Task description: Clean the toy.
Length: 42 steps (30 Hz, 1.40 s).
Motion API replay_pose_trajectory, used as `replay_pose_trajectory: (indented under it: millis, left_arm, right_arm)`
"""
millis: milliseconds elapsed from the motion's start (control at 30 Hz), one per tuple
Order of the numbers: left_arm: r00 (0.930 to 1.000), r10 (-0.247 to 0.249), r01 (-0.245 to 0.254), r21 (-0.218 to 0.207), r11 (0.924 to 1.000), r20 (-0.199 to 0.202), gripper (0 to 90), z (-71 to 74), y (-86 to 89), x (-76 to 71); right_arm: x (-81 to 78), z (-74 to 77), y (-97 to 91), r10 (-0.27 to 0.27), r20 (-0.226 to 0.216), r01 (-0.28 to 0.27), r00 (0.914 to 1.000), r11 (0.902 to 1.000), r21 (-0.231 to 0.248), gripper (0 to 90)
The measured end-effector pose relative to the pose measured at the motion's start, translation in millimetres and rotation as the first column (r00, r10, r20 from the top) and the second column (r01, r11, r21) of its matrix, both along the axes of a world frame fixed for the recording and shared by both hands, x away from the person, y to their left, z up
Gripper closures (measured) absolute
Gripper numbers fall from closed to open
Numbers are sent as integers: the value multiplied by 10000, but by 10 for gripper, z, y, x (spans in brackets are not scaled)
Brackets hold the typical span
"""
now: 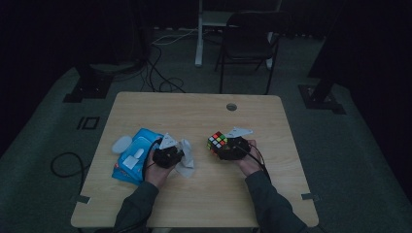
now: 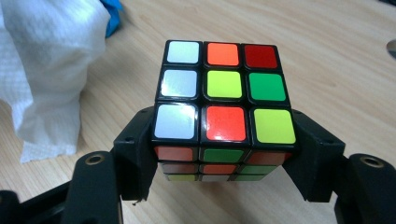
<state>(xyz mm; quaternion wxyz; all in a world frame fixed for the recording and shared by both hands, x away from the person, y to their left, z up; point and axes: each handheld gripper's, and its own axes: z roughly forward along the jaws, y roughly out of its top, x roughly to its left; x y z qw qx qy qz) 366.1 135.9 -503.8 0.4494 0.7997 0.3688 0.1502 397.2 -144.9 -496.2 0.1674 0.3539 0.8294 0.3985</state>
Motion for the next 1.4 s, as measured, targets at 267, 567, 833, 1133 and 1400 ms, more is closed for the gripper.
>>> replay_pose_trajectory:
  millis: [267,567,833,1133,1400]
  left_arm:
    - [9998,117,-115,86,9999,-169,857,-43,61,-24]
    - [9994,149,-142,251,9996,-309,846,-91,67,-44]
    - [9988,191,-173,402,9990,-456,831,-137,71,-66]
    - [9981,294,-267,510,9983,-537,805,-173,50,-70]
    - [9976,401,-370,531,9979,-573,760,-175,52,-72]
  right_arm:
    - [-43,-108,1,-128,-69,126,9999,9996,-237,343]
    - [-68,-200,-33,-234,-270,223,9994,9990,-381,343]
    - [-84,-248,-41,-212,-255,198,9994,9984,-534,342]
    - [-99,-278,-47,-118,-186,108,9998,9985,-531,342]
    - [-110,-299,-65,-56,-84,52,9999,9990,-440,340]
